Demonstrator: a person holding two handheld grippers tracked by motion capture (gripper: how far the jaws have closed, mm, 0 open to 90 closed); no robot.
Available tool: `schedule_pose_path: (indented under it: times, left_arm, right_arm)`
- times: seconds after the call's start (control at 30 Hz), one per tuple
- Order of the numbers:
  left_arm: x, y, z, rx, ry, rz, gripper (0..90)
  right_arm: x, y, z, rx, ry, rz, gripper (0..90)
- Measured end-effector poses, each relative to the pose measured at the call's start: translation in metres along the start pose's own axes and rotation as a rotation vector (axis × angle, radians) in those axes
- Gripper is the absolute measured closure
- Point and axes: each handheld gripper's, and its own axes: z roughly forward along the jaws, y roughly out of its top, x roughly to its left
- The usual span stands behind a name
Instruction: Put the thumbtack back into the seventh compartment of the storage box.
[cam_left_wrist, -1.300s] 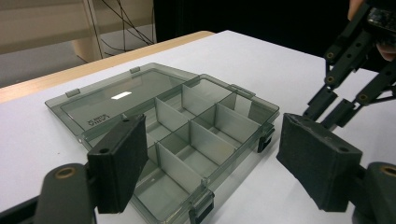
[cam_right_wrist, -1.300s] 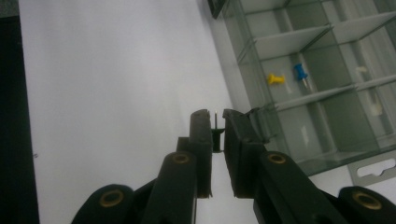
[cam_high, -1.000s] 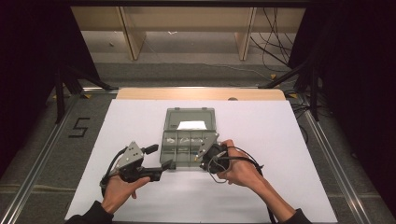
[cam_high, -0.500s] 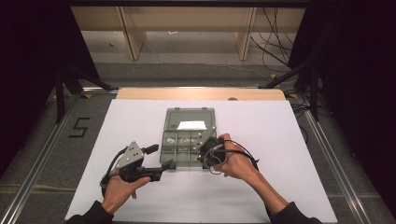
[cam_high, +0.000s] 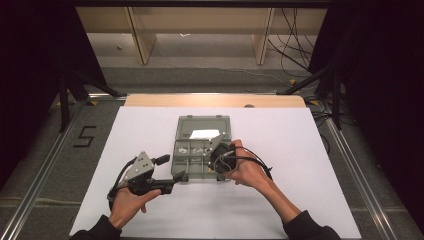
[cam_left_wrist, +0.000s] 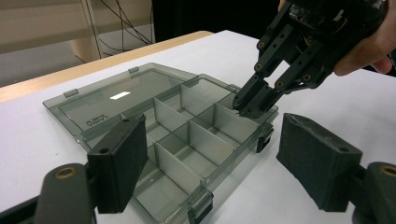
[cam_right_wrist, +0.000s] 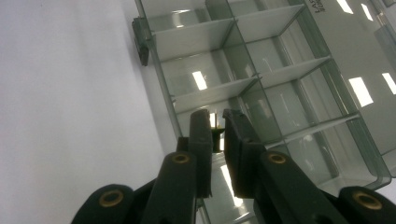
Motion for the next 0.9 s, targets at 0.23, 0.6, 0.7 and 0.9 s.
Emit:
schedule_pose_path:
  times: [0.23,0.6,0.7,0.9]
  left_arm:
    - [0.000,0.000,0.000,-0.001,0.000,-0.005,23.3]
    - [-0.001,0.000,0.000,-0.002,0.003,-0.020,23.4]
    - [-0.001,0.000,0.000,-0.003,0.002,-0.021,23.4]
    - [-0.001,0.000,-0.001,-0.005,0.002,-0.020,23.3]
  right_arm:
    - [-0.002,0.001,0.003,0.004,-0.004,0.006,82.1]
    - [-0.009,0.000,0.009,-0.005,0.000,0.017,82.0]
    - [-0.009,0.001,0.013,-0.003,0.003,0.014,81.9]
    - [-0.010,0.004,0.017,-0.001,0.001,0.013,81.9]
